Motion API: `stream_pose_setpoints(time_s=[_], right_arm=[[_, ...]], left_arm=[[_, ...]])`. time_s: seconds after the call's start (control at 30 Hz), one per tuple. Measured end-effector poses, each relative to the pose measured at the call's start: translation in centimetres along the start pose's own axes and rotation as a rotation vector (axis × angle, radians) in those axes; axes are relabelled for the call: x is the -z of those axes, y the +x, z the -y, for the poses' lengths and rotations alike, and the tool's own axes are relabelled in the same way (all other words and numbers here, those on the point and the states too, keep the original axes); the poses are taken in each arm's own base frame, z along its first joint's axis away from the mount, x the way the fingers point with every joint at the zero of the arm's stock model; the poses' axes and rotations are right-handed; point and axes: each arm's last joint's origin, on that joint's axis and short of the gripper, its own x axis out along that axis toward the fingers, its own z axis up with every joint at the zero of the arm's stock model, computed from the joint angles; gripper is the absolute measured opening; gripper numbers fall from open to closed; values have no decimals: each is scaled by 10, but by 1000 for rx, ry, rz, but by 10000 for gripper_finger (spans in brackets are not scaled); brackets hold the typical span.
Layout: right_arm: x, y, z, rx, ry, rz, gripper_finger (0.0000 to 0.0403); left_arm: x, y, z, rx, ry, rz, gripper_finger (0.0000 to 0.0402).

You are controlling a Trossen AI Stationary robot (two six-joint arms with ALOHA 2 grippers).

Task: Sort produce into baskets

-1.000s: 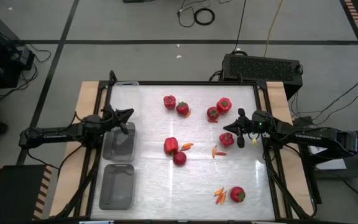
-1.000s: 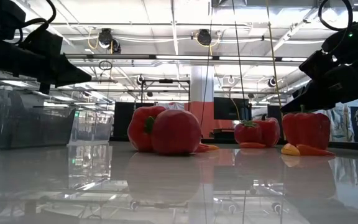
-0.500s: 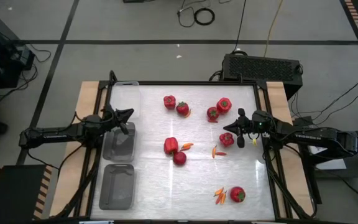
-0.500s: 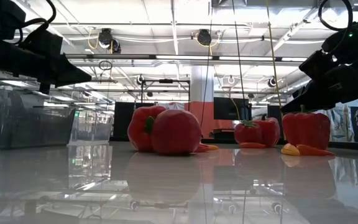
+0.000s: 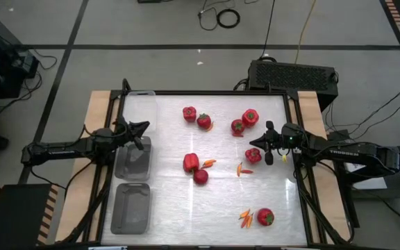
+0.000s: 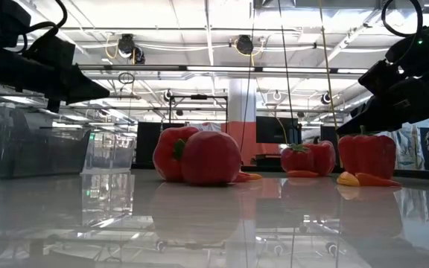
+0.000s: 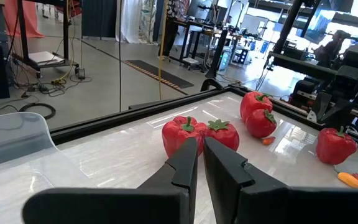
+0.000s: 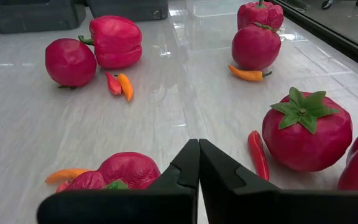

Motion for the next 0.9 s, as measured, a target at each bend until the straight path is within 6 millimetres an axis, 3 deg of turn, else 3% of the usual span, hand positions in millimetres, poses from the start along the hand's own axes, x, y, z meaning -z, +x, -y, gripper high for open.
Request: stream_pose_setpoints(time_s=[0.4, 0.57, 0.63, 0.9], right_arm=[[-2, 0, 0, 1, -4, 16, 2], [-15, -1, 0, 3, 15, 154, 2], [-22, -2, 0, -1, 37, 222, 2], [-43, -8, 0, -33, 152, 383, 2]], left_arm=[[-1, 0, 0, 2, -14, 7, 35], [-2, 0, 0, 6, -238, 16, 35], [-2, 0, 0, -10, -242, 26, 35], [-20, -3, -4, -208, -315, 262, 35]])
